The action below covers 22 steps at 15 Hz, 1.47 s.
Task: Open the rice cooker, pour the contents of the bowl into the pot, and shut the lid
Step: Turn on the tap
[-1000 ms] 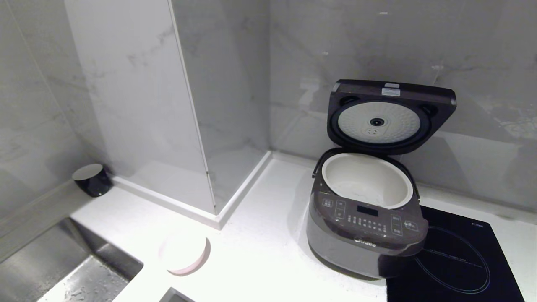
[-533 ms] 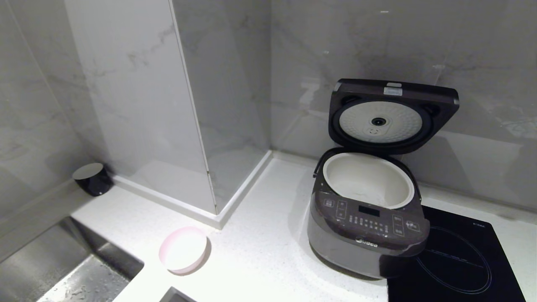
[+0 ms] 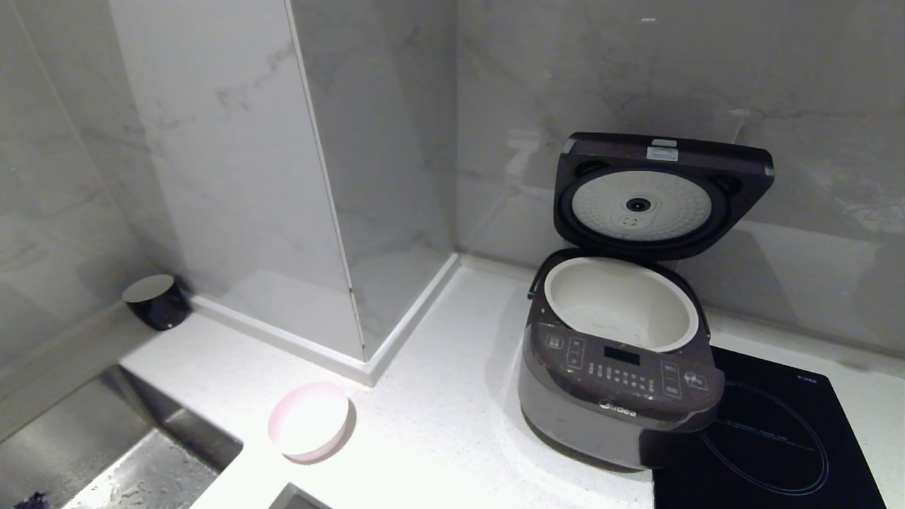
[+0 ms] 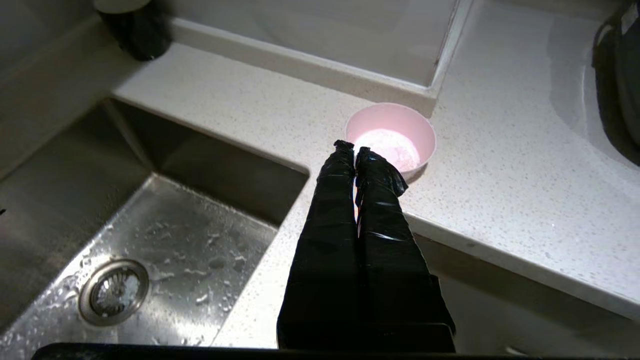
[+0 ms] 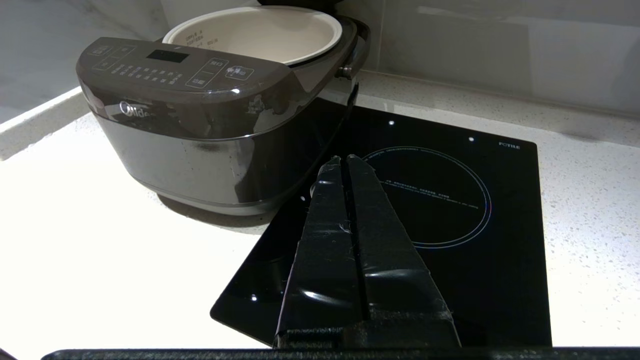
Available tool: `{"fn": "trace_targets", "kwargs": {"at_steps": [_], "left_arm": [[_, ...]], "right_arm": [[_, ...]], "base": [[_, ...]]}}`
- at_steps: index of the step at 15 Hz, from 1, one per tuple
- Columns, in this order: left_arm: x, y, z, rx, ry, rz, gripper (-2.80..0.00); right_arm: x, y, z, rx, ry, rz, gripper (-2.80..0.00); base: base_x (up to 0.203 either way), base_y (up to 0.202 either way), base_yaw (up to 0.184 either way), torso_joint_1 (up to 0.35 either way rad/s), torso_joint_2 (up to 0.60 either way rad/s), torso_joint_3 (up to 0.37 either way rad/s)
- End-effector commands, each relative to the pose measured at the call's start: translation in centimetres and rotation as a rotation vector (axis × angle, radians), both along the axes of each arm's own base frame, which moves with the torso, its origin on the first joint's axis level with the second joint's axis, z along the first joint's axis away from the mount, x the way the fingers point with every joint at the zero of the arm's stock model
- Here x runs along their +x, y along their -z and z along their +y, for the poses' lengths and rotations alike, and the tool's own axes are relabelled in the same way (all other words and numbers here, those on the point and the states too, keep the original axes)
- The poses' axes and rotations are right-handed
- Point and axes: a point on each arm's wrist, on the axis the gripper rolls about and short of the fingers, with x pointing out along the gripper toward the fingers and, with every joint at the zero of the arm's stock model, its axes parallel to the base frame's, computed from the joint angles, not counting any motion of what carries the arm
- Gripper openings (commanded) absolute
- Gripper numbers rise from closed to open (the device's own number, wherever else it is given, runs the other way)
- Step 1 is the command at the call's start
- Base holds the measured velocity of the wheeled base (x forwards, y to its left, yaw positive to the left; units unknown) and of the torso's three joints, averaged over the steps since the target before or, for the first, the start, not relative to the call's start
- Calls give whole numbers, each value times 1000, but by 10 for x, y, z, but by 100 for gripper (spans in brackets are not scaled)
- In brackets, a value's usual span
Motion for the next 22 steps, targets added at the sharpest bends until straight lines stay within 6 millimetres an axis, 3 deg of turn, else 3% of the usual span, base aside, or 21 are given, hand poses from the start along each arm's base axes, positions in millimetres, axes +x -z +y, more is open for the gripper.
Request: {"fn": "trace_targets", "kwargs": {"at_steps": [1,3,5,8,11,15,16,19,20,22], "left_arm": [[49,-19,0,-7,13,219,-280],[97,-25,-4,-30,34,401,-280],[141,-16,-14,-53,61,603,-280],[183,-2,-45,-15,123,814,-280],[189,-2,-57,5,135,903,-280],[201,17,-50,2,74,988,-280],[212,22,-47,-12,44,1007,0],[247,38,-47,-100,-84,1038,0],[248,37,-47,-110,-94,1031,0],[239,17,-40,-144,-104,952,0]], "right_arm": [[0,0,0,0,0,0,-280],[0,0,0,0,0,0,-280],[0,0,0,0,0,0,-280],[0,0,0,0,0,0,-280],[0,0,0,0,0,0,-280],[0,0,0,0,0,0,-280],[0,0,0,0,0,0,-280],[0,0,0,0,0,0,-280],[0,0,0,0,0,0,-280],[0,0,0,0,0,0,-280]], "base": [[0,0,0,0,0,0],[0,0,0,0,0,0],[0,0,0,0,0,0],[0,0,0,0,0,0],[0,0,0,0,0,0],[0,0,0,0,0,0],[0,0,0,0,0,0],[0,0,0,0,0,0],[0,0,0,0,0,0],[0,0,0,0,0,0]]}}
